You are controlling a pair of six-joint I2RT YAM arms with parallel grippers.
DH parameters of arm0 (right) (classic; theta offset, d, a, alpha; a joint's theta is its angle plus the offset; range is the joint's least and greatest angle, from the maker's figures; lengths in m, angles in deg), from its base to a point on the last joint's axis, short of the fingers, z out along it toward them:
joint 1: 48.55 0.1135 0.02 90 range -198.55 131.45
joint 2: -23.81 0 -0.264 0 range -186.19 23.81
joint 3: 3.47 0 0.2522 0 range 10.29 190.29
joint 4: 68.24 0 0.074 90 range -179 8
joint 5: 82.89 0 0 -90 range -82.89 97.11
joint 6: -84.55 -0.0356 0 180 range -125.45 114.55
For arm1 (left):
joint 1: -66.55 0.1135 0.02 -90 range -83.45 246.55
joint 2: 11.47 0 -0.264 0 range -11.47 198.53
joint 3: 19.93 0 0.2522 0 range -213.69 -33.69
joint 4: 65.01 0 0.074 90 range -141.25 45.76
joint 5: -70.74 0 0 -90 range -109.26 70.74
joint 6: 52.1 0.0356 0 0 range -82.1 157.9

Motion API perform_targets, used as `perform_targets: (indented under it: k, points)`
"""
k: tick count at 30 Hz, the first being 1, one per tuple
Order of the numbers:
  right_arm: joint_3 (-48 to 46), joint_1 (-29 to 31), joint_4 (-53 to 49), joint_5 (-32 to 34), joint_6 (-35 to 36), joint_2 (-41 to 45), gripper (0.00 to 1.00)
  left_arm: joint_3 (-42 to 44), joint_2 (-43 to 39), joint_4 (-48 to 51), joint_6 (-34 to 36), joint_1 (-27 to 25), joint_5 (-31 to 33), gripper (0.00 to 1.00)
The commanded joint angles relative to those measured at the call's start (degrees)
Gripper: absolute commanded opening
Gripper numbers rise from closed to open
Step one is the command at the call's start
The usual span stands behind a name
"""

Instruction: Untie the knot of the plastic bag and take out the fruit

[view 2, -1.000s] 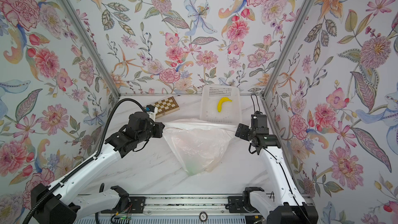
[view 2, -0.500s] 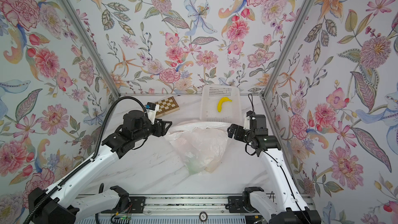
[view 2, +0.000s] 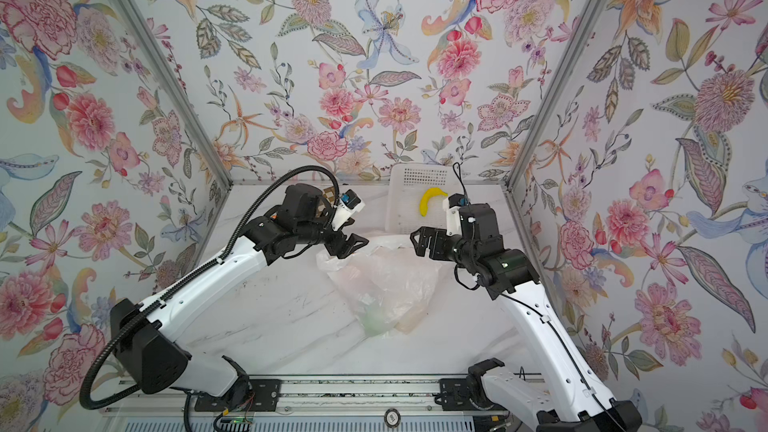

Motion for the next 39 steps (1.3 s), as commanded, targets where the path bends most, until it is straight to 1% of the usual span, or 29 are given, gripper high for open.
perform_targets:
  k: [1,4,5,7,11,12,13,15,17,18,19,21,25,26,28,30,31,34,36,37,39]
  points:
    - [1.2,2.6,-2.5,-1.5,-0.2,-1.3,0.99,-3.7,4.8,1.9,3.9,-0.6,-2.1,0.80]
    - [0.9,4.1,-2.9,-2.6,0.1,-2.2,0.99,-4.6,7.6,0.4,3.3,-0.7,0.4,0.76]
    - [0.8,4.5,-3.0,-3.0,0.3,-2.5,0.99,-4.7,8.2,0.2,3.2,-0.6,0.7,0.74]
    - [0.5,5.4,-3.0,-3.5,0.9,-3.5,0.99,-4.8,9.2,-0.7,2.9,-0.6,0.4,0.66]
    - [0.5,6.9,-2.9,-3.4,2.9,-6.0,0.99,-5.0,10.4,-2.0,2.1,-0.5,-0.7,0.47]
    - [0.5,7.3,-2.7,-3.5,4.0,-6.6,0.99,-4.9,10.6,-2.6,1.5,-0.5,-0.4,0.41]
    - [0.4,7.9,-2.4,-3.3,5.9,-7.5,0.99,-4.9,10.8,-3.4,0.7,-0.6,0.2,0.32]
    - [1.0,9.2,-2.2,-1.4,8.9,-9.5,0.99,-5.5,11.2,-3.9,-0.4,-0.5,1.0,0.21]
    - [1.7,9.8,-2.1,0.6,12.7,-12.0,0.99,-6.1,11.7,-4.3,-1.9,-0.5,2.2,0.16]
    - [2.1,11.6,-2.1,1.3,14.5,-13.4,0.99,-6.2,11.8,-4.9,-3.0,-0.6,3.4,0.13]
    - [2.2,11.9,-1.7,1.2,16.1,-14.4,0.99,-6.2,11.8,-5.6,-4.1,-0.5,4.9,0.10]
    - [2.1,12.4,-0.8,2.1,18.3,-16.8,0.99,-6.0,11.7,-6.9,-6.9,-0.1,6.6,0.06]
    - [2.1,13.9,0.4,3.5,21.0,-21.2,0.99,-5.3,11.7,-8.8,-9.5,1.8,4.6,0.04]
    - [2.2,14.2,0.4,2.8,20.9,-22.1,0.96,-5.2,11.8,-9.0,-9.7,2.1,4.5,0.03]
    - [2.0,14.9,0.6,0.7,20.6,-23.1,0.82,-5.4,11.7,-9.3,-9.5,2.4,4.5,0.03]
    - [0.9,15.4,1.9,-0.4,19.7,-22.7,0.71,-5.6,12.1,-9.7,-9.6,2.9,4.6,0.03]
    - [0.1,15.7,2.6,-1.2,19.1,-22.1,0.61,-5.7,12.3,-9.9,-9.6,3.2,4.4,0.03]
    - [-2.9,16.2,5.1,-4.6,17.5,-19.2,0.27,-7.1,13.9,-10.0,-9.4,4.7,3.6,0.03]
    - [-5.2,17.2,6.6,-5.5,16.4,-17.0,0.08,-8.1,14.8,-10.3,-9.4,5.6,2.9,0.03]
    - [-6.3,17.9,7.1,-5.9,15.6,-15.9,0.01,-8.8,15.2,-10.5,-9.4,5.9,3.0,0.03]
    - [-8.3,19.4,7.9,-6.3,14.4,-14.0,0.00,-10.0,16.3,-10.7,-9.3,6.4,3.3,0.04]
